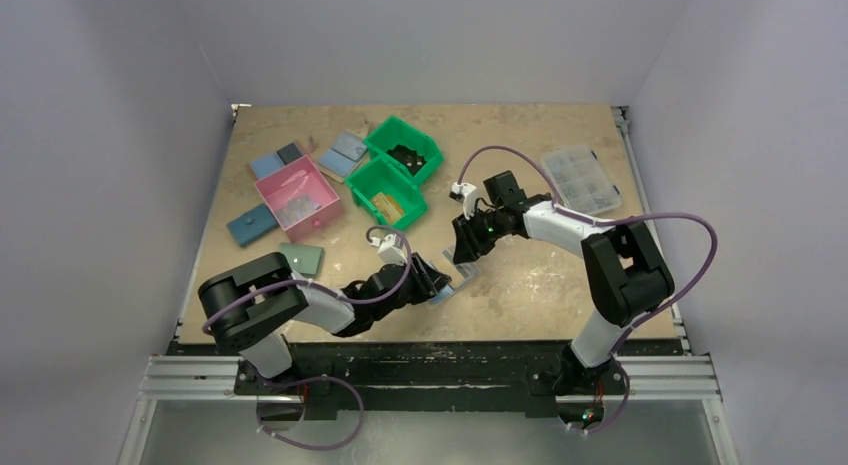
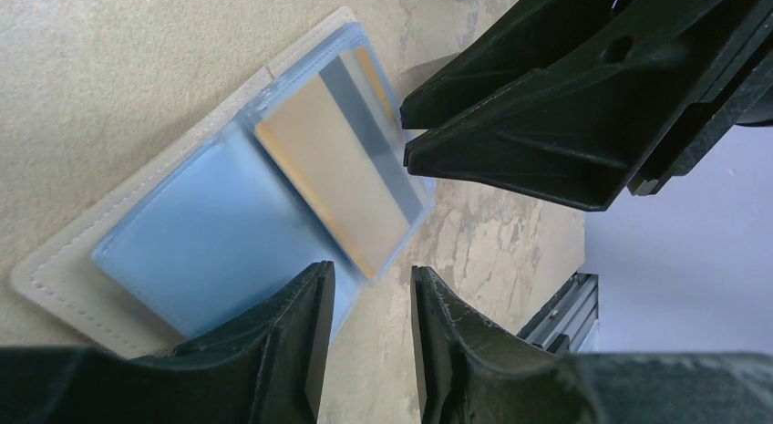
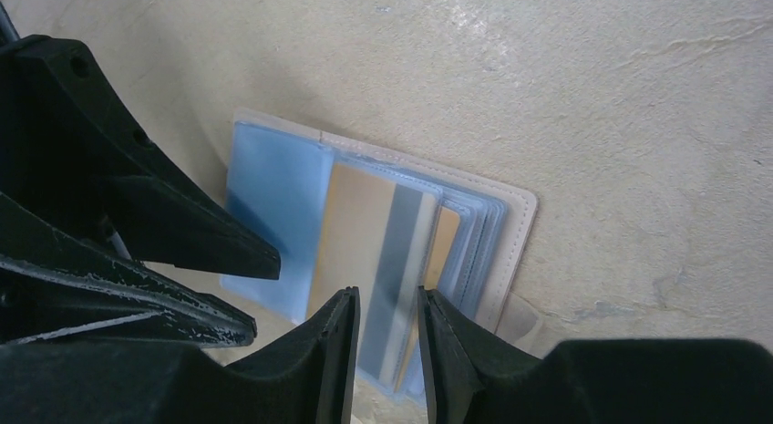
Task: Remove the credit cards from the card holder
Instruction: Remove the credit card from the card holder.
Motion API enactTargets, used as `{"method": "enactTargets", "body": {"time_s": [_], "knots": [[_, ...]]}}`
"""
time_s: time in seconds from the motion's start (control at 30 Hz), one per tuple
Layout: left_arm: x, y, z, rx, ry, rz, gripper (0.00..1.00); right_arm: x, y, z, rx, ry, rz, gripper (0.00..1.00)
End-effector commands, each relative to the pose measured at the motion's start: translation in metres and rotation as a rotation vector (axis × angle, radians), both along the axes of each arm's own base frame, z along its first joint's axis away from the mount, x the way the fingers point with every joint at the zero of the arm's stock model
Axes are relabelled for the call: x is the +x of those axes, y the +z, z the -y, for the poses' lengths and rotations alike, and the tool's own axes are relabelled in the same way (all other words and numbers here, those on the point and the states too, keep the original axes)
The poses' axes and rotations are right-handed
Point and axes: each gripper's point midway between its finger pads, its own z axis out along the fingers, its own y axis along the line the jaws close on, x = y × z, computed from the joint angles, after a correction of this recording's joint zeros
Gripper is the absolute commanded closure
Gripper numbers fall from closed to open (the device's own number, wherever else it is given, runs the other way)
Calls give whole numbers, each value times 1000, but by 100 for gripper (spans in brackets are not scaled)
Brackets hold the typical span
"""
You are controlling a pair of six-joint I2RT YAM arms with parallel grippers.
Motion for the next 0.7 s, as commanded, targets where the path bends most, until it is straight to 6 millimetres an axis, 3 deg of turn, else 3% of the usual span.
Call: {"method": "enactTargets", "body": {"time_s": [0.0,0.3,0.67], "knots": [[7,8,14,-40,15,-7,61,13,11,-3,-6,-17,49,62],[11,-6,13,3,54,-63,62,9,2,0,-31,-6,17,63],[10,-15,15,25,45,-79,66,-3,8,-9,29,47,-27,70]]}}
